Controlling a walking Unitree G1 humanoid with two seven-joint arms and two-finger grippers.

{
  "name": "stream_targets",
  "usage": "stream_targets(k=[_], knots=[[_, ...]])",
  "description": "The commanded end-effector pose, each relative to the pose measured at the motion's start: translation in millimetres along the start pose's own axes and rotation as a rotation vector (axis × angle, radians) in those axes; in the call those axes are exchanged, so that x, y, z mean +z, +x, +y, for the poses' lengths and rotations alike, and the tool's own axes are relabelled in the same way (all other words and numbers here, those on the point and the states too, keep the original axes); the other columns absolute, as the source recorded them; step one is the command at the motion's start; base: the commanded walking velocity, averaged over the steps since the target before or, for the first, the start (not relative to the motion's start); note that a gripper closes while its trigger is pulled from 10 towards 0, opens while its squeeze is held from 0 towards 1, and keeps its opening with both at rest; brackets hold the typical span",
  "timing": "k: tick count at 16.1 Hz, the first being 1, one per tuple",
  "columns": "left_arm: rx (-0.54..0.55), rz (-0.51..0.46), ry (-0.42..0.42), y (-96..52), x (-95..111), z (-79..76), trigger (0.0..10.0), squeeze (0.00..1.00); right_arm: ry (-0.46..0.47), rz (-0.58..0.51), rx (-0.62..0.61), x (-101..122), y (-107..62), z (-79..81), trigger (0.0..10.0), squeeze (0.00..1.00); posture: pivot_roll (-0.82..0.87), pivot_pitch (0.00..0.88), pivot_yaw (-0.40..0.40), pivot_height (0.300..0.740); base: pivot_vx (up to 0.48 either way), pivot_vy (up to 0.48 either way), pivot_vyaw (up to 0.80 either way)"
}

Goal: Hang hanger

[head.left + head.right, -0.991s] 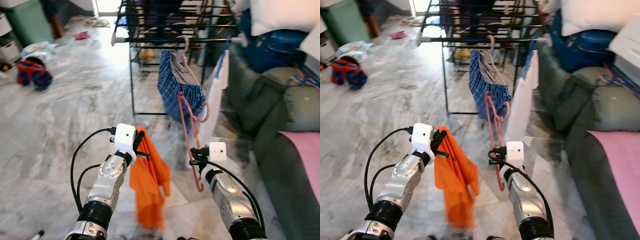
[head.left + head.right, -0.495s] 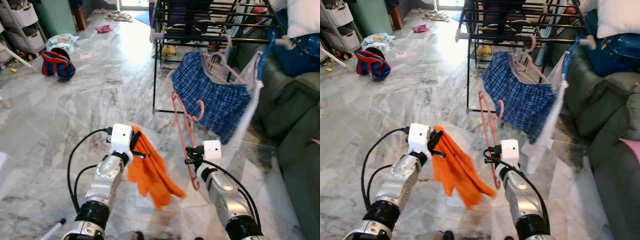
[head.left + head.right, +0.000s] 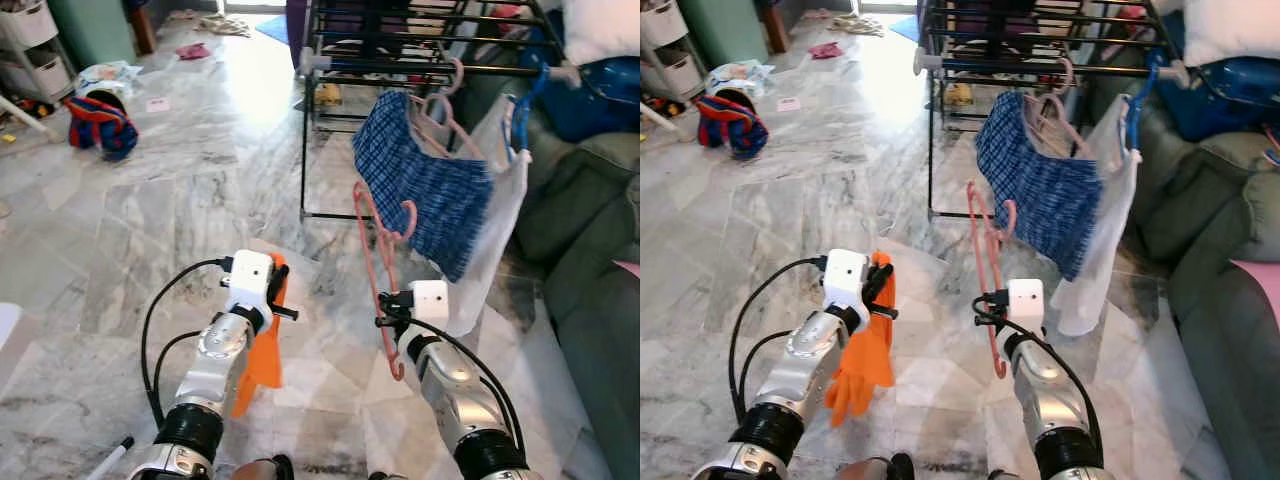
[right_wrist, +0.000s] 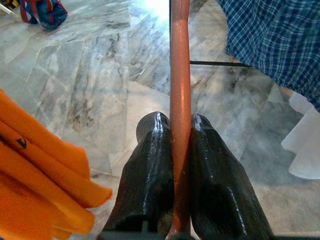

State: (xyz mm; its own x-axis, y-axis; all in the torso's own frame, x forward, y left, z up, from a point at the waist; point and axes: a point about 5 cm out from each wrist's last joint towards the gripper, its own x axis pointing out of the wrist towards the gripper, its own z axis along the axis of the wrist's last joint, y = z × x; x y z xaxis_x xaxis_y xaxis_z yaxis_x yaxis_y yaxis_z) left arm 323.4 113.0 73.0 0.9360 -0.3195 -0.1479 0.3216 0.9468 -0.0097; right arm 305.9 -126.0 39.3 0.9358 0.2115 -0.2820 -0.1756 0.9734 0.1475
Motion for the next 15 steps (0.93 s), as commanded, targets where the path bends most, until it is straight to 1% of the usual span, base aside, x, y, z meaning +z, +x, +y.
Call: stream_targets(k=[1,6,12,13,15], knots=[[-0.008,-0.008,0.013,2.0,4.3,-1.8,10.0,0.00,-0.004,0.002,-0.006,-1.1,-0.8,-2.2,10.0,0.00,0.03,0.162,0.001,0.740,-0.326,0.000,0.00],[-0.014,0.000,0.017,1.4,2.4,-3.7,10.0,0.00,-0.006,0.002,-0.010,-1.1,-1.0,-2.9,10.0,0.00,0.02,0.167,0.002,0.740,-0.352,0.000,0.00],[-0.013,0.003,0.026,1.5,3.2,-0.6,10.0,0.00,-0.010,0.001,-0.022,-1.3,-2.4,-6.2,10.0,0.00,0.02,0.172,0.002,0.740,-0.374,0.000,0.00],[-0.017,-0.005,0.026,1.6,4.2,-0.3,10.0,0.00,-0.011,-0.002,-0.026,-0.9,-2.5,-6.8,10.0,0.00,0.02,0.172,0.002,0.740,-0.274,0.000,0.00],[-0.027,-0.019,0.020,1.3,5.8,-0.4,10.0,0.00,-0.010,-0.005,-0.027,-0.8,-3.2,-7.3,10.0,0.00,0.02,0.174,0.003,0.740,0.000,0.000,0.00]])
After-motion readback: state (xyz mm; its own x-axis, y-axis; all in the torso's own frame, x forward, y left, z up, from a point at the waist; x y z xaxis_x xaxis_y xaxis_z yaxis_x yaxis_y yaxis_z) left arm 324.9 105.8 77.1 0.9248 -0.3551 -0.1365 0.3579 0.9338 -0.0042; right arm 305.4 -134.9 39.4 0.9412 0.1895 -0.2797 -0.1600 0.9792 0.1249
